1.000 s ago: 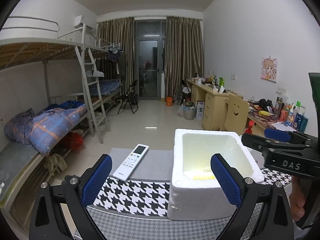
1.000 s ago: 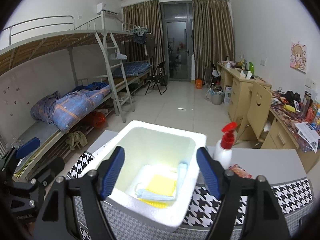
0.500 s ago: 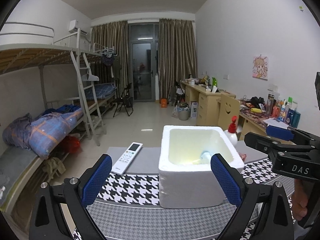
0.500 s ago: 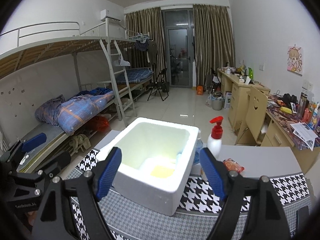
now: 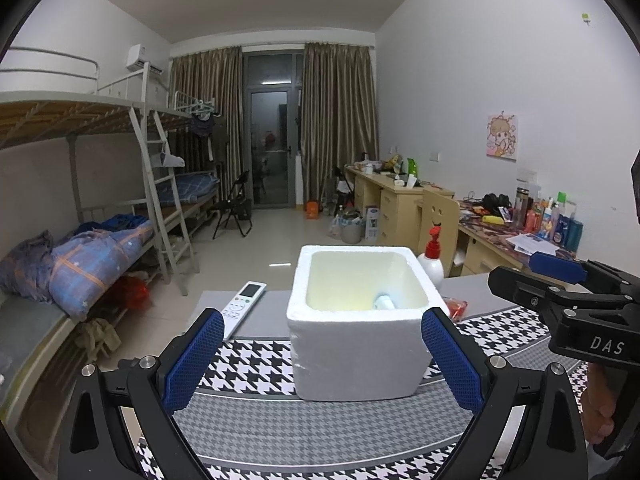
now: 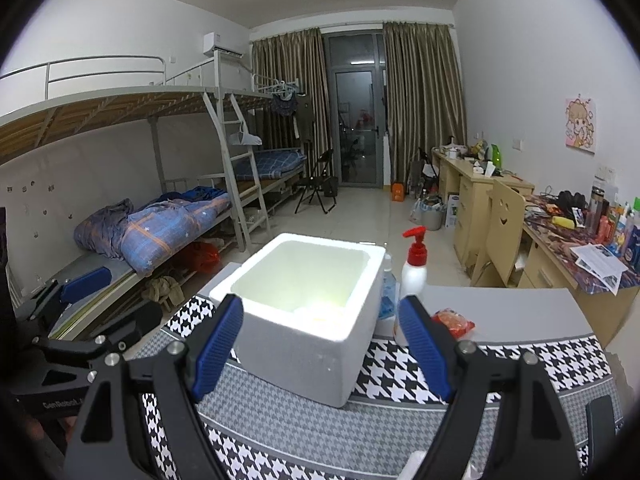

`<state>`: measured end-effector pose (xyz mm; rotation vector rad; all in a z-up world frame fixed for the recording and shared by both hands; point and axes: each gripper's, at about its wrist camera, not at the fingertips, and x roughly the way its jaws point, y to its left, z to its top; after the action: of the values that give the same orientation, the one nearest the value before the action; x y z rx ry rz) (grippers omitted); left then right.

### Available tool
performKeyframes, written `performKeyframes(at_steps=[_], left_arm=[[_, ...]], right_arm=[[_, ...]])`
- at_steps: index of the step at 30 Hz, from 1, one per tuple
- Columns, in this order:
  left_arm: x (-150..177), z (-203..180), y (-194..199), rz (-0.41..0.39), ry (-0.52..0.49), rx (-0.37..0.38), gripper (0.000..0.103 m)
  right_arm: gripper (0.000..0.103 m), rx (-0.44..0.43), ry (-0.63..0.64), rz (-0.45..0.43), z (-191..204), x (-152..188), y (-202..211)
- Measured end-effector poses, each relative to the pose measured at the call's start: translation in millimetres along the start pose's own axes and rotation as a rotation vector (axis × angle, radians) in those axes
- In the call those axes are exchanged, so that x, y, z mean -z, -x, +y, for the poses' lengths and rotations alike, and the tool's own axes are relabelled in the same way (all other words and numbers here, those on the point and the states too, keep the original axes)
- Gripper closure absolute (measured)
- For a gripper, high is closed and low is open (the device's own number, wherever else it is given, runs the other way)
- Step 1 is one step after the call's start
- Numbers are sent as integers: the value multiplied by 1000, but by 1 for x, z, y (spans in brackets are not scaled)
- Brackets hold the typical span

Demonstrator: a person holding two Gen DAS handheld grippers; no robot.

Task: Organize soft objects
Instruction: 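Withdraw both grippers from the box back toward the table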

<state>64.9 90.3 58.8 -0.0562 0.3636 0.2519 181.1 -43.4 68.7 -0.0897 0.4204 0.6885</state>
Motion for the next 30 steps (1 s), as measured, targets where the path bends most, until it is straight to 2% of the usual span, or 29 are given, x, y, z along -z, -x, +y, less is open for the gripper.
performKeyframes(at_steps=[5, 7, 8, 30], left_arm=[[1, -4, 5, -7, 3, 19, 4], [3, -7, 7, -11, -7, 21, 2], [5, -9, 8, -13, -10, 20, 1], [23, -29, 26, -51, -39, 87, 1]], right_arm=[[17, 13, -7, -1, -5, 8, 6], [7, 17, -5, -15, -4, 11, 10], [7, 20, -4, -27, -4, 13, 13], [7, 105, -21, -66, -17, 51, 46]])
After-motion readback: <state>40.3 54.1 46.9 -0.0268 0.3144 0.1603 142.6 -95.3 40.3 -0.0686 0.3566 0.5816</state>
